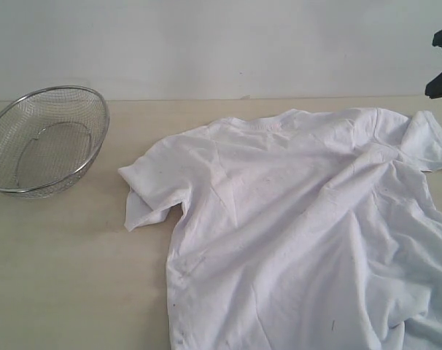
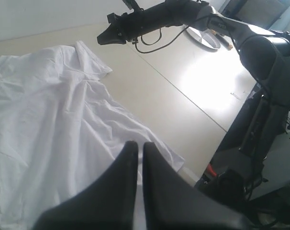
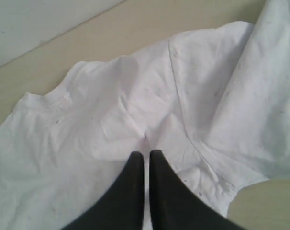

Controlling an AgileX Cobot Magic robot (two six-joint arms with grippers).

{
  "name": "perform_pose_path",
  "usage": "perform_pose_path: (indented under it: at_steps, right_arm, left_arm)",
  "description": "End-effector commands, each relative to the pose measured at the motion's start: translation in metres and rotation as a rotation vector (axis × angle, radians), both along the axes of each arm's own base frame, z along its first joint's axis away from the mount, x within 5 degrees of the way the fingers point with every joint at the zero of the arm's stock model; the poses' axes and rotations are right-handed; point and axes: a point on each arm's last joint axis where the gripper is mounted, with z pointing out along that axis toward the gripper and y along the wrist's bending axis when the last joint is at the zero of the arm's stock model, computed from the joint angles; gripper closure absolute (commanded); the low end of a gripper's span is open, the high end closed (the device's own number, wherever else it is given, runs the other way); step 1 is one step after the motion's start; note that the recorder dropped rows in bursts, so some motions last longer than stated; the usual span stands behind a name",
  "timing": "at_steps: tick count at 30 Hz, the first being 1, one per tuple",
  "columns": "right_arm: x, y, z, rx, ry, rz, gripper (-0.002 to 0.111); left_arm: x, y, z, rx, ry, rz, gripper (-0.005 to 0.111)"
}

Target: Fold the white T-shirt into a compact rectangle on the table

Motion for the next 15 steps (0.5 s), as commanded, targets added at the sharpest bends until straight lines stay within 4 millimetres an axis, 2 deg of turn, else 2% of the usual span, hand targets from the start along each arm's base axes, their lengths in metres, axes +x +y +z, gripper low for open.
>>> perform_pose_path:
  at_steps: [1, 5, 15]
  right_arm:
    - [-0.002, -0.004, -0.006, -0.057, 0.032, 0.016, 0.108]
    - [-0.001, -0.007, -0.022, -0.010, 0.089, -0.024, 0.108]
    - [0.001, -0.005, -0.018, 0.013, 0.044, 0.000, 0.108]
  left_arm:
    - [-0.002, 0.000, 0.000, -0.011, -0.004, -0.004, 0.102]
    - [0.004, -0.001, -0.002, -0.009, 0.009, 0.000, 0.102]
    - [-0.001, -0.001, -0.003, 0.001, 0.027, -0.024, 0.102]
